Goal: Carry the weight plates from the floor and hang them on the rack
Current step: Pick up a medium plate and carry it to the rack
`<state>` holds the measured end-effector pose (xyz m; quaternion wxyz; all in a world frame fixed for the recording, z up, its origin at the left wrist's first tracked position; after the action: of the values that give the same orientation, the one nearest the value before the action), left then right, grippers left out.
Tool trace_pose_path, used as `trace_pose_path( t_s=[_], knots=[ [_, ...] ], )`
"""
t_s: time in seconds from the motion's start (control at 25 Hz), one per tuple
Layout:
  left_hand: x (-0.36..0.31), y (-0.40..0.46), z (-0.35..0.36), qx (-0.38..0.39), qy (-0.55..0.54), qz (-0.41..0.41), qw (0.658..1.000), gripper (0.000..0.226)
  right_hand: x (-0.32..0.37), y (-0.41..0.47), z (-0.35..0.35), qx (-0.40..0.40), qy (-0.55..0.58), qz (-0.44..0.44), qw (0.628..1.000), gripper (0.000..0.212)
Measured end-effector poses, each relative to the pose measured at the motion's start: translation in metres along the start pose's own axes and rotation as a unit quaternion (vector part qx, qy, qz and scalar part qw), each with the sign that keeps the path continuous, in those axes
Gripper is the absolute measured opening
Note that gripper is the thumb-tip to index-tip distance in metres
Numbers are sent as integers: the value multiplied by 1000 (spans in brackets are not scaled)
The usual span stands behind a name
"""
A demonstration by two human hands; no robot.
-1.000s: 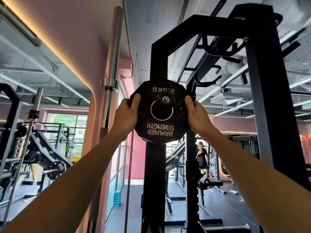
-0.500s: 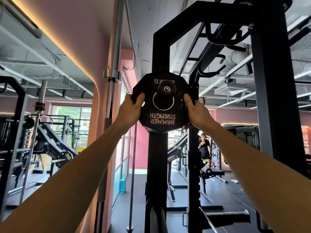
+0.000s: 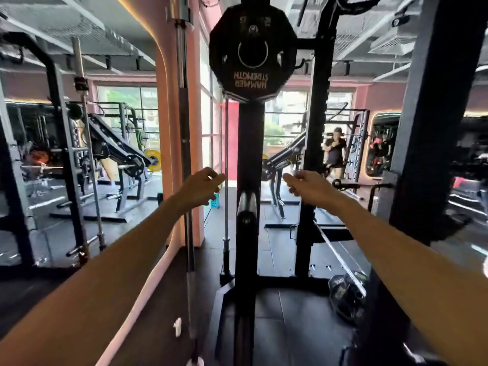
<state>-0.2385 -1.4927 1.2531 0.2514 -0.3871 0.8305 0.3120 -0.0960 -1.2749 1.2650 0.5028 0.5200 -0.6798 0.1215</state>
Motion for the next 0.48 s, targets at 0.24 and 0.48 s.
trace_pose_path(
  t_s=[0.24,0.48],
  knots=[
    [95,-120,87,116,127,-47,984,18,-110,-115,59,83,-54,121,988,28],
    [187,-247,164,218,140,-118,958,23,-205,-236,119,112,-37,214,970,27]
  ],
)
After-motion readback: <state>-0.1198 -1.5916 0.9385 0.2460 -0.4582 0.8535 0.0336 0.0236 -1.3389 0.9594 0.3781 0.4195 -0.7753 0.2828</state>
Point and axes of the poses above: each hand's wrist, its own y-axis towards the middle knuckle, its own z-axis out of the palm, x = y × z, the point moved 9 cm from there along y, towards the middle knuckle, and after that the axes turned 12 degrees about y, right-handed, at the moved point
